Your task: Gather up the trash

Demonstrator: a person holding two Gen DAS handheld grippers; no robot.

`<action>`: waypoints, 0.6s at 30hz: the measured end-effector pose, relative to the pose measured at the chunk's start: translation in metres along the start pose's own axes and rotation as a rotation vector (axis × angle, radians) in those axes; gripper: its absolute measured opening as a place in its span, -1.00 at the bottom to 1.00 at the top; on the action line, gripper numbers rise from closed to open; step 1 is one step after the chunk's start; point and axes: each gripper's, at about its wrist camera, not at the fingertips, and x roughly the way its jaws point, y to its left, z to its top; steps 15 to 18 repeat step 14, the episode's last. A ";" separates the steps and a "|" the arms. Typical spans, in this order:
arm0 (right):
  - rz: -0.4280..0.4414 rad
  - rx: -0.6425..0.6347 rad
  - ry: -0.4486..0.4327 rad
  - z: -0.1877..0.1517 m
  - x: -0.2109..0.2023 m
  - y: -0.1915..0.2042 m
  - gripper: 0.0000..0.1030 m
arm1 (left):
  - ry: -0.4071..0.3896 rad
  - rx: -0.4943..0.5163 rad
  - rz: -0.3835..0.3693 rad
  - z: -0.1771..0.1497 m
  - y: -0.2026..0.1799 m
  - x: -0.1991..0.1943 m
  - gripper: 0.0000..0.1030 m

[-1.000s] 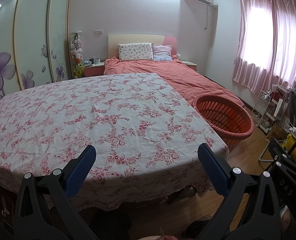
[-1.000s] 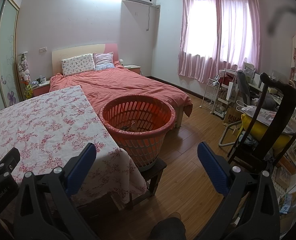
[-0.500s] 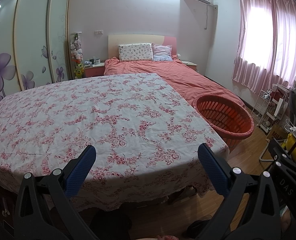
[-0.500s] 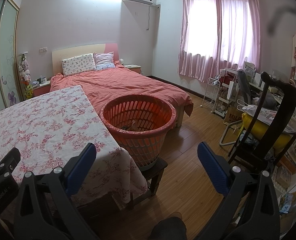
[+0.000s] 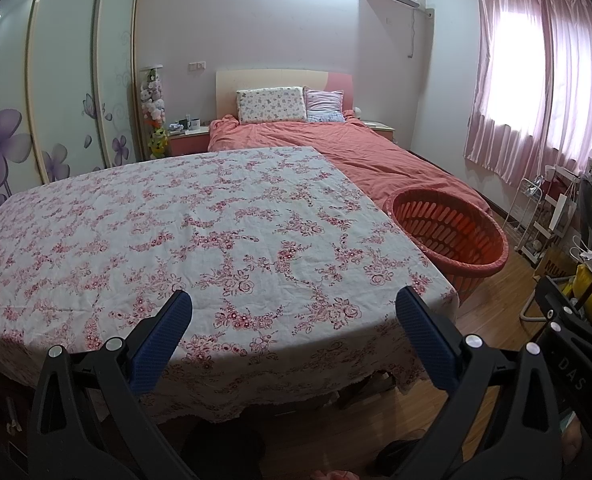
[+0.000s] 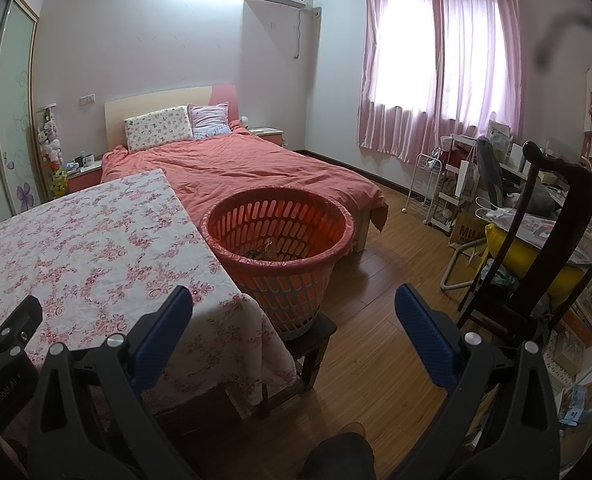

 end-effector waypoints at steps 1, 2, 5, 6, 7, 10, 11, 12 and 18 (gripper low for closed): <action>0.000 0.000 0.000 0.000 0.001 -0.002 0.92 | -0.001 0.000 0.003 0.000 0.001 0.000 0.95; 0.000 0.000 0.000 0.001 0.001 -0.002 0.92 | -0.001 0.000 0.004 -0.001 0.001 0.000 0.95; 0.000 0.000 0.001 0.001 0.000 -0.002 0.92 | -0.001 0.000 0.007 -0.001 0.002 0.001 0.95; 0.001 0.000 0.001 0.001 0.000 -0.002 0.92 | -0.001 0.000 0.008 -0.001 0.004 0.001 0.95; 0.001 0.001 0.000 0.001 0.000 -0.001 0.92 | -0.001 0.000 0.010 -0.001 0.004 0.001 0.95; 0.000 0.001 0.000 0.001 0.000 -0.002 0.92 | 0.000 0.000 0.015 -0.001 0.003 0.002 0.95; 0.000 0.001 0.001 0.001 0.000 -0.003 0.92 | 0.000 0.001 0.016 0.000 0.003 0.001 0.95; 0.001 0.001 0.000 0.001 0.000 -0.001 0.92 | -0.001 0.002 0.017 0.000 0.002 0.001 0.95; 0.001 0.001 0.001 0.001 0.000 -0.001 0.92 | -0.003 0.004 0.017 0.000 0.002 0.001 0.95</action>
